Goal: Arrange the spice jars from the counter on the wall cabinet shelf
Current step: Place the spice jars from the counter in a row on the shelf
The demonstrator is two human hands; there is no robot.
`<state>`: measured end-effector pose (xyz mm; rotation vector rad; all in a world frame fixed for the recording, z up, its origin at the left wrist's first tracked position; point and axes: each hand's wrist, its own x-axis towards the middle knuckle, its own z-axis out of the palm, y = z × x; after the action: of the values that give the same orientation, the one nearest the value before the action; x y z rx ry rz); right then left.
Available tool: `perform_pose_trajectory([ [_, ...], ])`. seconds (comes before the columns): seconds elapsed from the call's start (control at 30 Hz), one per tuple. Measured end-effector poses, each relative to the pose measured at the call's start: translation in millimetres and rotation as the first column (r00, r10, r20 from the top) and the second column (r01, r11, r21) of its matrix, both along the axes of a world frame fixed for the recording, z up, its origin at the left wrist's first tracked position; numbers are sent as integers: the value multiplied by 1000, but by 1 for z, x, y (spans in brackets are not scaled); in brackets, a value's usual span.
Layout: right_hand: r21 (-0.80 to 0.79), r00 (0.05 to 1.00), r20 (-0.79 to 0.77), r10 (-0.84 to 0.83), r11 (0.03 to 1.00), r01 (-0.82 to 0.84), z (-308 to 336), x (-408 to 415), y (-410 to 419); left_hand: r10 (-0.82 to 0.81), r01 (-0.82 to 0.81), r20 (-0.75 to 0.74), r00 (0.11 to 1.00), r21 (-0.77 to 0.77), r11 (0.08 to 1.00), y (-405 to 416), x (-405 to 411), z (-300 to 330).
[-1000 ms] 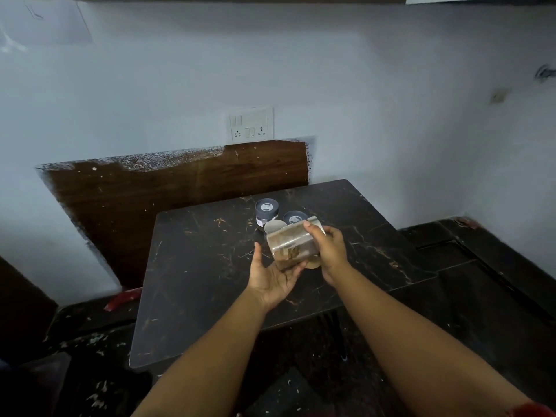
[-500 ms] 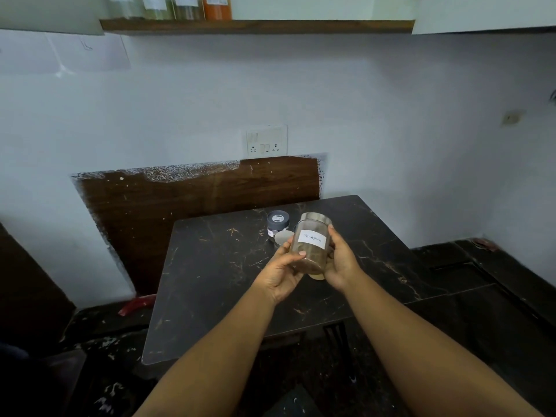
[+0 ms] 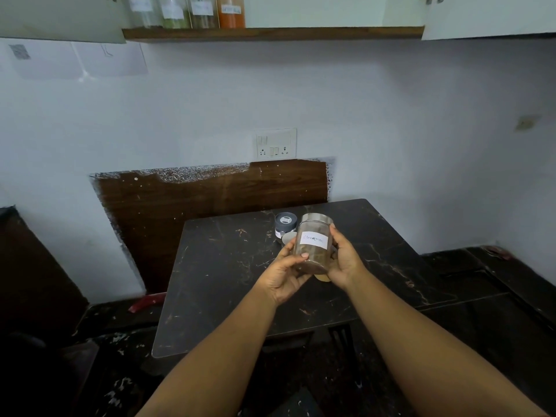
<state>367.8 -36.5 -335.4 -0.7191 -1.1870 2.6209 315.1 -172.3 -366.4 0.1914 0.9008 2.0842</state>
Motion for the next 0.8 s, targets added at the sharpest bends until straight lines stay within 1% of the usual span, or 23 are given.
perform_pose_trajectory([
  [0.1,14,1000,4,3,1000,-3,-3,-2,0,10,-10,-13,1000,-5,1000,-3,-1,1],
  [0.13,20,1000,6,29,999,-29,-4,-3,0,15,-16,-19,1000,-15,1000,-3,-2,1],
  [0.17,44,996,8,89,995,-89,-6,-4,-1,26,-27,-24,999,-29,999,-4,-3,2],
  [0.23,130,969,28,245,960,-247,-7,-3,-5,56,-57,-25,998,-69,996,-5,-4,3],
  [0.27,199,954,49,295,933,-299,-7,-3,-7,67,-69,-28,997,-88,994,-6,-5,5],
  [0.33,343,942,95,322,878,-335,-9,-8,-9,102,-102,-4,995,-124,987,-10,-8,10],
  [0.4,408,946,120,301,854,-323,-9,-17,-14,130,-124,41,991,-137,983,-14,-14,17],
  [0.53,429,973,128,193,874,-230,-2,-37,-28,192,-184,44,980,-148,972,-16,-35,30],
  [0.73,526,988,126,91,838,-144,12,-85,-41,206,-206,-29,978,-258,944,-9,-83,41],
  [0.8,539,990,120,74,833,-128,20,-100,-42,206,-210,-42,978,-256,944,-7,-101,45],
])
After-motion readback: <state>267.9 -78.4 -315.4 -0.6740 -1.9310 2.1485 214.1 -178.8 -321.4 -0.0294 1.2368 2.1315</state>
